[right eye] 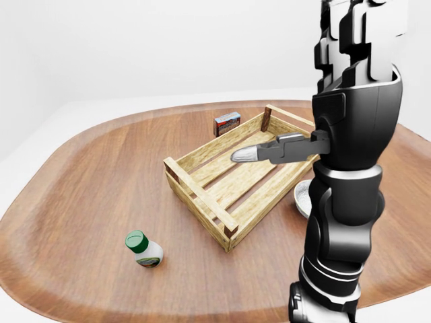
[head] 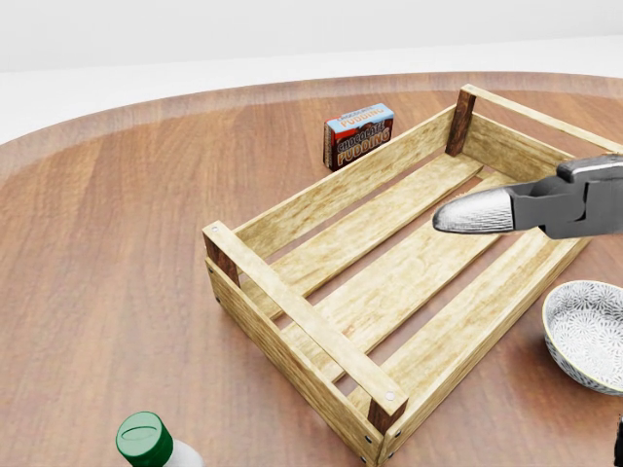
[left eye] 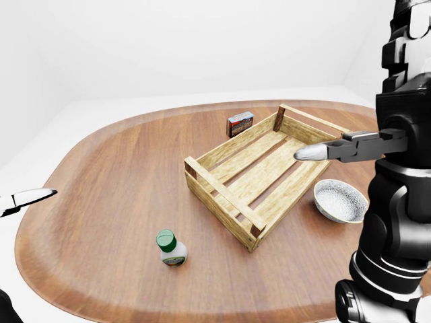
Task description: Pick up the salad dressing and put it in the tray.
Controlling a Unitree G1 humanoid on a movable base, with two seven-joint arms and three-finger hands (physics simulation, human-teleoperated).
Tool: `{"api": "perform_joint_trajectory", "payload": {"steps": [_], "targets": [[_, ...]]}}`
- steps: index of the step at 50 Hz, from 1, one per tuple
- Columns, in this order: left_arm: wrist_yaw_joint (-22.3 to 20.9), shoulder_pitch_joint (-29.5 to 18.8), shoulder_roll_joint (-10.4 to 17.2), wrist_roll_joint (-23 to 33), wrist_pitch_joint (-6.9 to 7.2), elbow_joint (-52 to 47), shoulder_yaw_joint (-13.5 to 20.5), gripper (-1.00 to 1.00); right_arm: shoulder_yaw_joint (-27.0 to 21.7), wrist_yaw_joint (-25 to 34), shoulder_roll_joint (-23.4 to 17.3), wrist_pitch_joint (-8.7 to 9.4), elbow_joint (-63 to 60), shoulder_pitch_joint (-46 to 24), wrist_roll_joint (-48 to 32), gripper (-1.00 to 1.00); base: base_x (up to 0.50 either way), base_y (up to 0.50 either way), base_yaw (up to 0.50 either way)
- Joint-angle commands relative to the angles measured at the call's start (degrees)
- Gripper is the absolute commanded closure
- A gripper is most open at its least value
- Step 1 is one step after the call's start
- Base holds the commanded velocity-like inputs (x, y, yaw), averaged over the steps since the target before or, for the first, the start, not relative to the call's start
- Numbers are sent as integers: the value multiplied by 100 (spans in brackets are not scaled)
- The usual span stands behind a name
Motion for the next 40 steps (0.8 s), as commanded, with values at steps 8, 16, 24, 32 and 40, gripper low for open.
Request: {"api": "perform_joint_trajectory", "payload": {"steps": [8,16,24,32,40], "targets": [[-26,10,-22,21,0,51,-26,-100,1274,478,954,0,470,-434,-1137,-100,0,0,0],[-28,19,-23,11,0,35,-12,-100,1837,803,1549,0,776,-296,-1702,-100,0,0,0],[-35,25,-33,4,0,37,-13,-100,2246,1043,1996,0,961,-34,-2132,-100,0,0,0],[-48,27,-45,25,0,89,-52,-100,2648,1208,2376,0,1200,310,-2456,-100,0,0,0],[-74,39,-52,43,0,140,-58,-100,3009,1314,2665,0,1467,696,-2704,-100,0,0,0]]}}
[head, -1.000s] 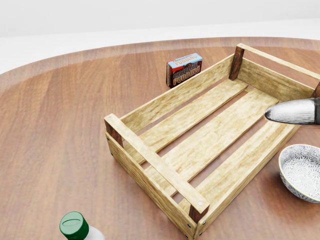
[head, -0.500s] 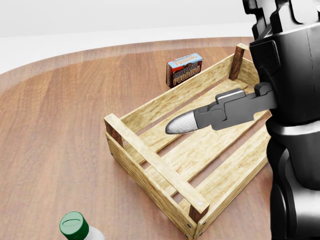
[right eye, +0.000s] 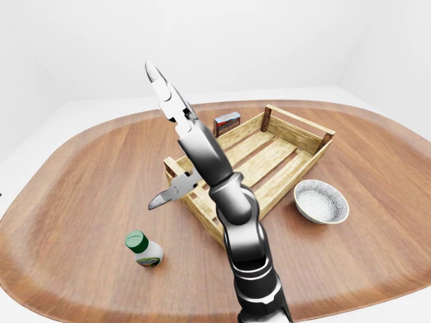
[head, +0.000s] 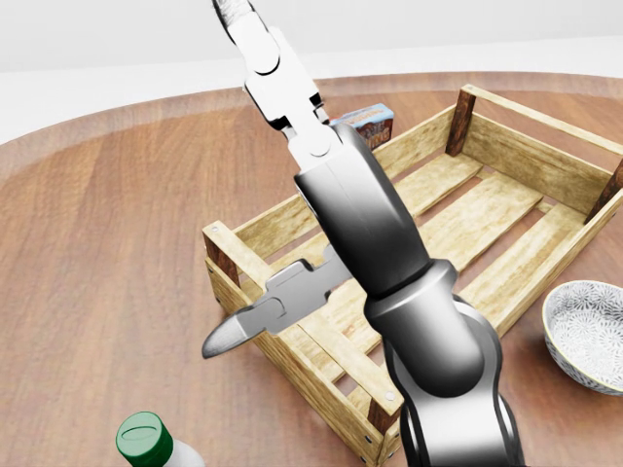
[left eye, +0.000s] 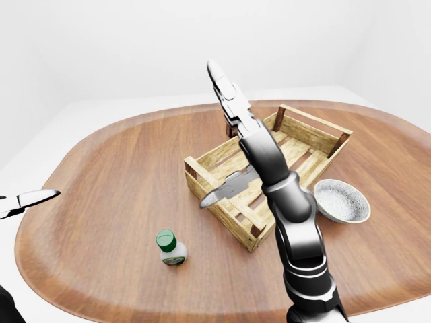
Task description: Pick up the salad dressing and put it in the tray.
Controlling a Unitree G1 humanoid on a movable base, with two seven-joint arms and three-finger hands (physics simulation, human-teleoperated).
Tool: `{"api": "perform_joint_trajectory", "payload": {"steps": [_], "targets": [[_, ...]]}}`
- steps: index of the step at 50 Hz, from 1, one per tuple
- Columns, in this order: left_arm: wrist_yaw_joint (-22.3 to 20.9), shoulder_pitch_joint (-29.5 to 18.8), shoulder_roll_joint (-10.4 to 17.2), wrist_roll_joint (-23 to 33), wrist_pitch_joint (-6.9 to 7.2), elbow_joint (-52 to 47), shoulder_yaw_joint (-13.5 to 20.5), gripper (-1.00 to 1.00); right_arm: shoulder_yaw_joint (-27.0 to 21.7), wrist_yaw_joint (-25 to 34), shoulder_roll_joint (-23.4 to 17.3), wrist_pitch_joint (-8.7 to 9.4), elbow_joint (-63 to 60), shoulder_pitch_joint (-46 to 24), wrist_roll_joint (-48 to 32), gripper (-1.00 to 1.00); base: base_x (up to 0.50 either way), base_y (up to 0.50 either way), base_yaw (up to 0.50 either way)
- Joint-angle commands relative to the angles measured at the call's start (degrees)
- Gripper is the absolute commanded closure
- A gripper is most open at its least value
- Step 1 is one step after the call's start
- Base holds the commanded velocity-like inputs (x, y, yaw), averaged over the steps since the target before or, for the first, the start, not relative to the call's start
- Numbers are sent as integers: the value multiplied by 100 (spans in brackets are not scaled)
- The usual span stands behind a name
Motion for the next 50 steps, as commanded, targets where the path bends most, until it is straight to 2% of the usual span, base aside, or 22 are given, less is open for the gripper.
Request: {"api": "perform_joint_trajectory", "payload": {"steps": [1,18,31,50], "targets": [[-27,17,-17,22,0,45,-23,-100,585,200,482,0,392,494,-430,-100,0,0,0],[-26,15,-31,22,0,-31,-23,-100,1285,274,732,0,798,1240,-724,-100,0,0,0],[-53,12,-53,33,0,36,-72,-100,1697,536,610,0,929,1615,-1072,-100,0,0,0],[-61,16,-39,5,0,63,-53,-100,1698,1004,614,0,1732,1723,-1980,-100,0,0,0]]}}
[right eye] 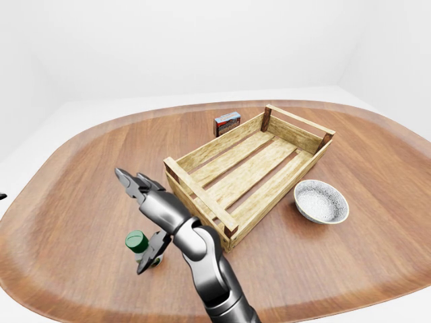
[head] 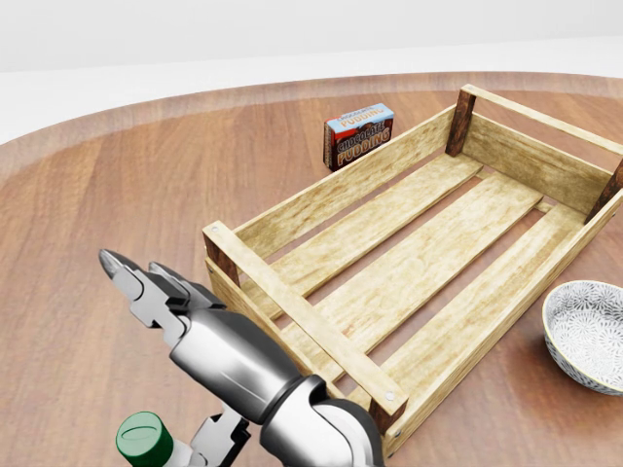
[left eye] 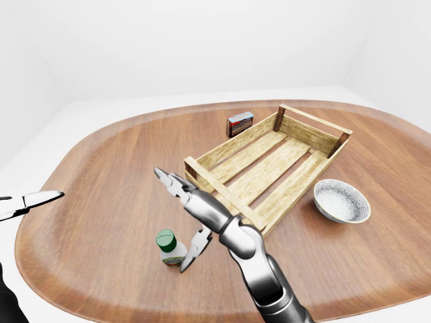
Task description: Pick up the salad dressing and put it in the tray.
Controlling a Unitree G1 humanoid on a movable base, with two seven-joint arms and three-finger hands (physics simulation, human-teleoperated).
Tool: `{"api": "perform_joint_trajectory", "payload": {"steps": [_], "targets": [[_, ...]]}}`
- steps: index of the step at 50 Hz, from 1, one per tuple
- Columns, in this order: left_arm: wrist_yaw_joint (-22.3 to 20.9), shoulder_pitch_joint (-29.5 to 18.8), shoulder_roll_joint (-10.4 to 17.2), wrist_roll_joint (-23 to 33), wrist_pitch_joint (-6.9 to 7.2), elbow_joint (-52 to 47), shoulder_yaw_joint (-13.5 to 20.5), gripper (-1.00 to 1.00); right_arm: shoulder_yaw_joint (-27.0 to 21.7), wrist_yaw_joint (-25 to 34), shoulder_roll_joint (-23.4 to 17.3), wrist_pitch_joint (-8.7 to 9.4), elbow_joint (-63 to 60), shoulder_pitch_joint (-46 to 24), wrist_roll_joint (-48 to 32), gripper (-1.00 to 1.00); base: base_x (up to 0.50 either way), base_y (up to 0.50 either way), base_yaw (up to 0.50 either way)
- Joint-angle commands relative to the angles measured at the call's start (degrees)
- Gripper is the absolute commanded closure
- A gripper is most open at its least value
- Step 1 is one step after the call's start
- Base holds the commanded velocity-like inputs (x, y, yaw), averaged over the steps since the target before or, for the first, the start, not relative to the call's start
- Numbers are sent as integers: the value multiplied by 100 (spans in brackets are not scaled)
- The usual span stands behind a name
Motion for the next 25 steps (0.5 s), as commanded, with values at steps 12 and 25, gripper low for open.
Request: {"api": "perform_joint_trajectory", "payload": {"steps": [12,25], "targets": [[-2,4,0,-20,0,21,-8,-100,130,513,257,0,995,-77,-503,-100,0,0,0],[8,11,2,-53,0,14,20,-100,50,1214,570,0,1738,-485,-286,-100,0,0,0]]}}
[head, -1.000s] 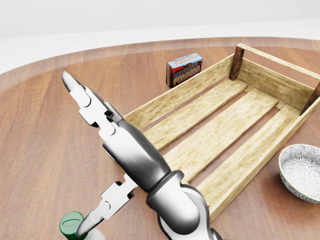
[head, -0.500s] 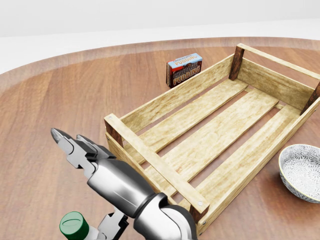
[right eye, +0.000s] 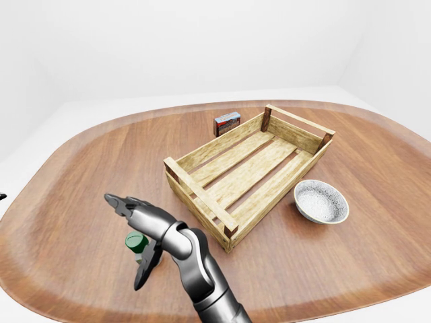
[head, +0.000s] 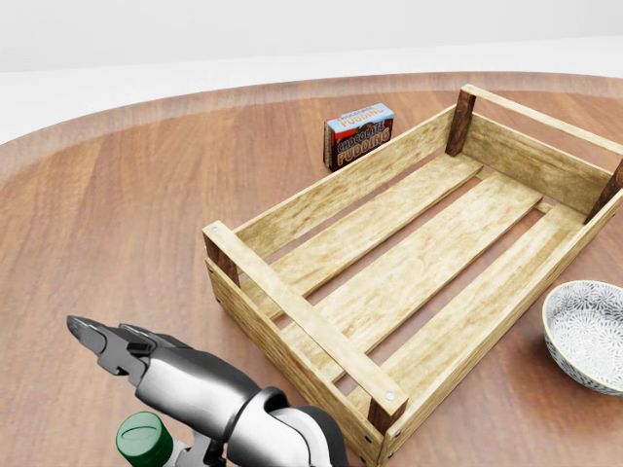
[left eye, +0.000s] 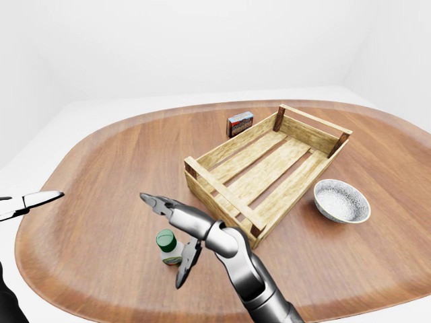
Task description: Pick up the salad dressing and put it in the tray.
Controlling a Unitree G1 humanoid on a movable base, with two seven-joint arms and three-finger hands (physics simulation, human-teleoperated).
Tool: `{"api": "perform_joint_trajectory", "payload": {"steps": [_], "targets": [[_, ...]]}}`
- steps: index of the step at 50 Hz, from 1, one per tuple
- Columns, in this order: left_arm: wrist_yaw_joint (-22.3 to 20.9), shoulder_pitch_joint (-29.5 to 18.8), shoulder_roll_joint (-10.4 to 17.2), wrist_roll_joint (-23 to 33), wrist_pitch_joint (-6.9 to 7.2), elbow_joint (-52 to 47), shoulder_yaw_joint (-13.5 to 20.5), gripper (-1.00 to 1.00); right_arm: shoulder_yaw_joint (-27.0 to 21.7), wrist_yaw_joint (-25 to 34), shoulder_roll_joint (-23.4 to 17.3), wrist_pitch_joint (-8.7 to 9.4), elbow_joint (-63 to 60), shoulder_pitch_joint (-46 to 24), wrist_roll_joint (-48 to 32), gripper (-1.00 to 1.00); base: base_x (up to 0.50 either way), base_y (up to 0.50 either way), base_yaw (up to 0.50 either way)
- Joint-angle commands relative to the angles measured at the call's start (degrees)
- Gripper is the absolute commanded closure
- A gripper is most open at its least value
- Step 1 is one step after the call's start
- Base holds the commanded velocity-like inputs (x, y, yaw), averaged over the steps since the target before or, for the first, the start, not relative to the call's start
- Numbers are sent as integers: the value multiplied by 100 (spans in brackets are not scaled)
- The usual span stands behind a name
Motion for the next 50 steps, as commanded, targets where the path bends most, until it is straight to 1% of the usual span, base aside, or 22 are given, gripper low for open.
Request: {"api": "perform_joint_trajectory", "payload": {"steps": [1,4,6,15,18,22,25,28,37,38,39,40,50], "targets": [[5,6,0,-21,0,1,10,-100,-130,544,240,0,748,-449,19,-100,0,0,0],[0,10,-5,-18,0,1,2,-100,-335,588,299,0,1246,-779,-48,-100,0,0,0],[-6,13,-7,-17,0,11,1,-100,-348,732,358,0,1382,-811,-121,-100,0,0,0],[-12,22,5,-45,0,38,40,-100,-538,735,462,0,1987,-1019,-393,-100,0,0,0],[-16,25,3,-37,0,43,31,-100,-673,735,489,0,2250,-1199,-397,-100,0,0,0],[-21,24,2,-39,0,58,25,-100,-697,735,513,0,2409,-1292,-490,-100,0,0,0],[-30,30,5,-66,0,46,48,-100,-645,735,545,0,2436,-1237,-561,-100,0,0,0],[-32,28,12,-65,0,77,54,-100,-737,735,574,0,2548,-1298,-511,-100,0,0,0],[-30,37,-1,-97,0,43,47,-100,-730,735,579,0,2665,-1357,-619,-100,0,0,0],[-30,38,-6,-93,0,50,39,-100,-731,735,577,0,2718,-1370,-630,-73,0,0,0],[-32,39,-8,-94,0,51,37,-100,-728,735,578,0,2726,-1366,-643,-36,0,0,0],[-32,41,-10,-91,0,51,34,-100,-682,735,570,0,2710,-1298,-682,100,0,0,0],[-56,59,-18,-94,0,99,39,-100,-644,735,480,0,2376,-1169,-888,100,0,0,0]]}}
